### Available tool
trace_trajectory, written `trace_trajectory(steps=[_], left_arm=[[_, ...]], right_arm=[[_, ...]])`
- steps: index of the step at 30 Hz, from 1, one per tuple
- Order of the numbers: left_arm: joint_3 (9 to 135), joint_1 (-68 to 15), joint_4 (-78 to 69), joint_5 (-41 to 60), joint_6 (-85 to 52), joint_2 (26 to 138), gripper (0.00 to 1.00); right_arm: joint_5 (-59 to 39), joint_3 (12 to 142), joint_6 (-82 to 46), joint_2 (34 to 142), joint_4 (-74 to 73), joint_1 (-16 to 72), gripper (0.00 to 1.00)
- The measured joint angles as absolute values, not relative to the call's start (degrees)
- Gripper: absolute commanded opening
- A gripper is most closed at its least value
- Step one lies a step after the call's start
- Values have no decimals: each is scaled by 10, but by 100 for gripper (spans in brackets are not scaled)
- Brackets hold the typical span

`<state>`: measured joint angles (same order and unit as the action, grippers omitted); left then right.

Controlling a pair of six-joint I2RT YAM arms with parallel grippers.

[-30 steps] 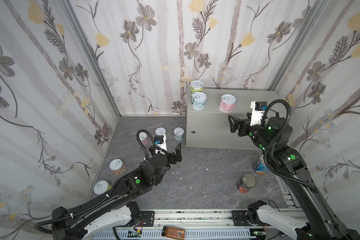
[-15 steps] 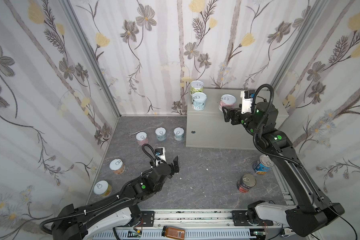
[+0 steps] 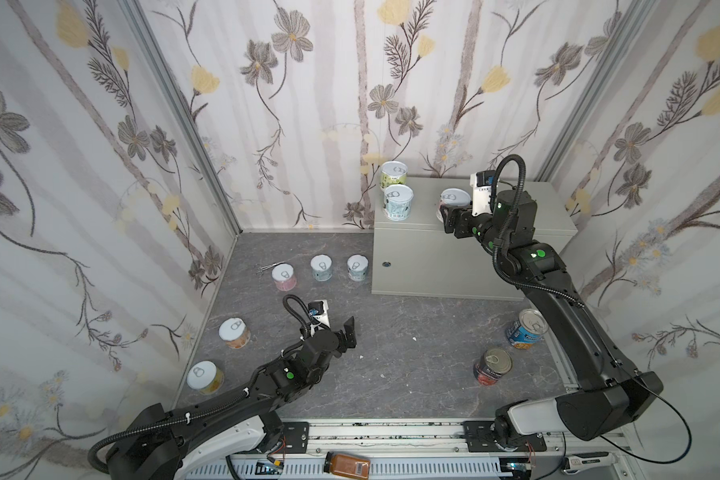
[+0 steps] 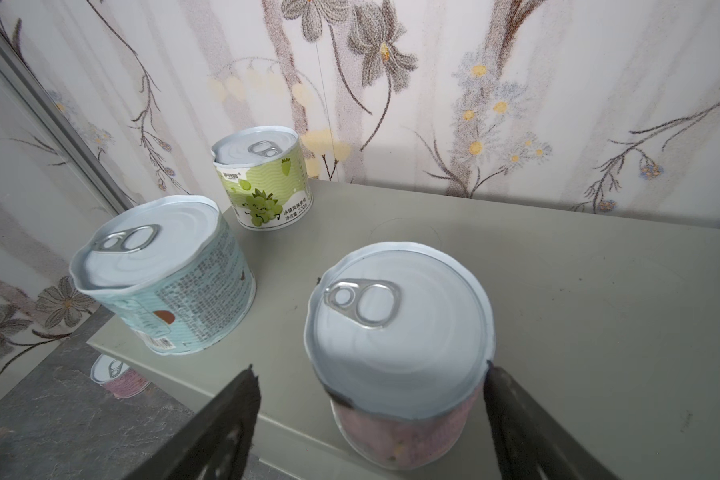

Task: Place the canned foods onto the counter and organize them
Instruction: 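Withdraw the left gripper while the right gripper reaches to the pink can, then grasp the pink can with the right gripper and push it beside the green can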

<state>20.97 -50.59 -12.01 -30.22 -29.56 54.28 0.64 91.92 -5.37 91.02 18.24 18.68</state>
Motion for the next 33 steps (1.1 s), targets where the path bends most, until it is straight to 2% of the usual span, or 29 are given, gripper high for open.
trace_trajectory(steps=[10, 33], left_arm=[[200, -488, -149, -284, -288, 560, 100], [189, -455, -166, -262, -267, 571, 100]], right_arm=[[3, 982, -53, 992, 186, 185, 74], [-44, 1147, -60, 1165, 169, 185, 73]])
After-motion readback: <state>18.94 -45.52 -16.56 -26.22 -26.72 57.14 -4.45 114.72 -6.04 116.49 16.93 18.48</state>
